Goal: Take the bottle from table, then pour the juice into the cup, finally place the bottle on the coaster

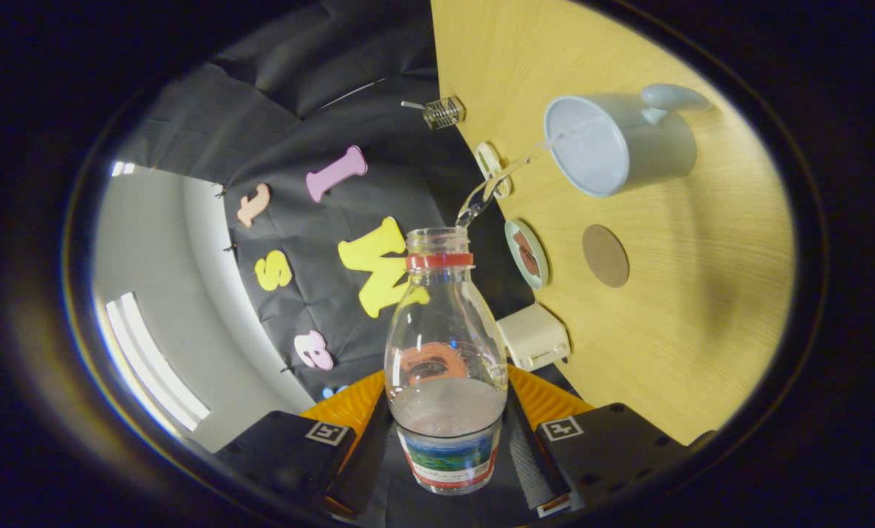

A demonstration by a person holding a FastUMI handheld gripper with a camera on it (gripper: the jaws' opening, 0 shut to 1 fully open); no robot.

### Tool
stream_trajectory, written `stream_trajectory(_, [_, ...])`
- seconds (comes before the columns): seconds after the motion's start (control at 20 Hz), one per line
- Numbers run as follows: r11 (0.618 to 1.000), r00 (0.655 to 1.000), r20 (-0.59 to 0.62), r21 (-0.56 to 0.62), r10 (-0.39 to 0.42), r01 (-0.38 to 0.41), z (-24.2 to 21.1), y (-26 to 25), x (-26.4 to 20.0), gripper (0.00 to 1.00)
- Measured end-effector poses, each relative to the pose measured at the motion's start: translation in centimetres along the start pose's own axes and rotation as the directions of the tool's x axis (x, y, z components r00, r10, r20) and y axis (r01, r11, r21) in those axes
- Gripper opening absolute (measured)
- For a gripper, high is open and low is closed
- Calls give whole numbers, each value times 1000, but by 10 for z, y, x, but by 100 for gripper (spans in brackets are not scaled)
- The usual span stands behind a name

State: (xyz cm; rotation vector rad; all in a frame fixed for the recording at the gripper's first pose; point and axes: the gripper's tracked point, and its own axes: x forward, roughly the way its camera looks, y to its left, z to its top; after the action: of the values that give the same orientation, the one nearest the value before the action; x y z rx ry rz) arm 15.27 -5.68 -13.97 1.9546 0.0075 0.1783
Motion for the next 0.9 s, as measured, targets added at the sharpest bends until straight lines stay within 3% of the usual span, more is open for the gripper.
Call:
stream_trajectory(0.3, [999, 1000, 3, 53, 4, -4, 3, 1, 1, 80])
stream_trajectory(0.9, [974, 996, 35, 211, 79, -85, 16, 33, 1, 80])
